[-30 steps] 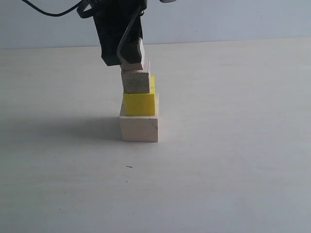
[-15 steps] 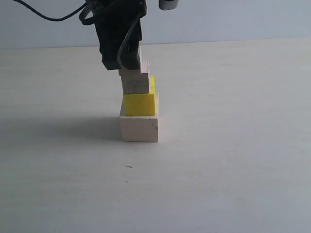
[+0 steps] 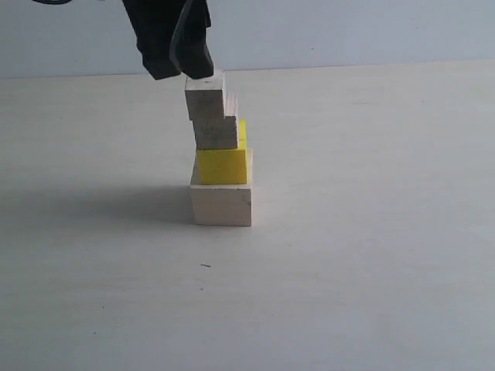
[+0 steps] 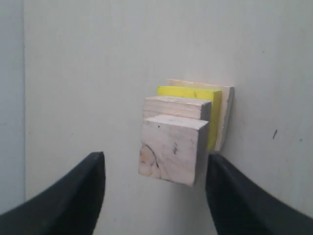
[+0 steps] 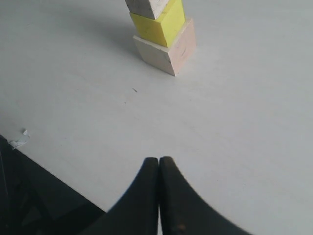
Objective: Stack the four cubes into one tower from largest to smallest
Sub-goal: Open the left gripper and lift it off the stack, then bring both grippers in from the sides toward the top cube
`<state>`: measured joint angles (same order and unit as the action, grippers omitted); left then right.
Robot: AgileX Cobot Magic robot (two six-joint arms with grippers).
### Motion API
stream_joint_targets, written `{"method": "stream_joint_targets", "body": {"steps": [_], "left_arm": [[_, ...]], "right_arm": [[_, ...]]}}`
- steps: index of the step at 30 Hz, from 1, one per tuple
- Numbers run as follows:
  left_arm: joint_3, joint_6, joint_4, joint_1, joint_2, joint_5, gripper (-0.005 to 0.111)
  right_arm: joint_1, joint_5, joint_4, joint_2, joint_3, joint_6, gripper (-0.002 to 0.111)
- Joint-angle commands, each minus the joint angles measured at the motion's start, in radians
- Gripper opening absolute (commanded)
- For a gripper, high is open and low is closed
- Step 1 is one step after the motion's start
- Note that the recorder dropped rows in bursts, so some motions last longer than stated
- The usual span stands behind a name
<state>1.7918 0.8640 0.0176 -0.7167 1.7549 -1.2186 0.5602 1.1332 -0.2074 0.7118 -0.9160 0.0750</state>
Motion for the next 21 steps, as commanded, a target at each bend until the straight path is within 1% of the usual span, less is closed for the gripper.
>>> {"method": "stream_joint_targets", "body": {"steps": [1,5,9,10,13,15,18,21], "left_arm": [[-0.001,-0.058,0.001,-0.002,-0.069,-0.002,0.042],[-0.001,-0.095,0.003,0.000,-0.121,-0.002,0.000],[-0.001,-0.169,0.033,0.029,-0.157,-0.002,0.000],[-0.001,-0.178,0.033,0.048,-0.168,-0.002,0.000],[-0.003,-0.220,0.010,0.136,-0.191,-0.002,0.000],[-0.009,-0.225,-0.079,0.212,-0.199,-0.002,0.000],[-0.063,-0.182,-0.283,0.347,-0.206,-0.002,0.000],[-0.172,-0.114,-0.495,0.479,-0.206,-0.002,0.000]], "right_arm": [[0.004,-0.008,0.009,0.001,0.002,-0.003,0.000],[0.004,-0.044,0.009,0.023,0.002,-0.003,0.000],[0.004,-0.094,0.019,0.091,0.002,-0.005,0.000],[0.004,-0.114,0.034,0.112,0.002,-0.005,0.000],[0.004,-0.189,0.091,0.177,0.002,-0.005,0.000],[0.004,-0.237,0.128,0.215,0.002,0.007,0.000],[0.004,-0.311,0.147,0.273,0.002,0.023,0.000],[0.004,-0.383,0.131,0.333,0.002,0.023,0.000]]}}
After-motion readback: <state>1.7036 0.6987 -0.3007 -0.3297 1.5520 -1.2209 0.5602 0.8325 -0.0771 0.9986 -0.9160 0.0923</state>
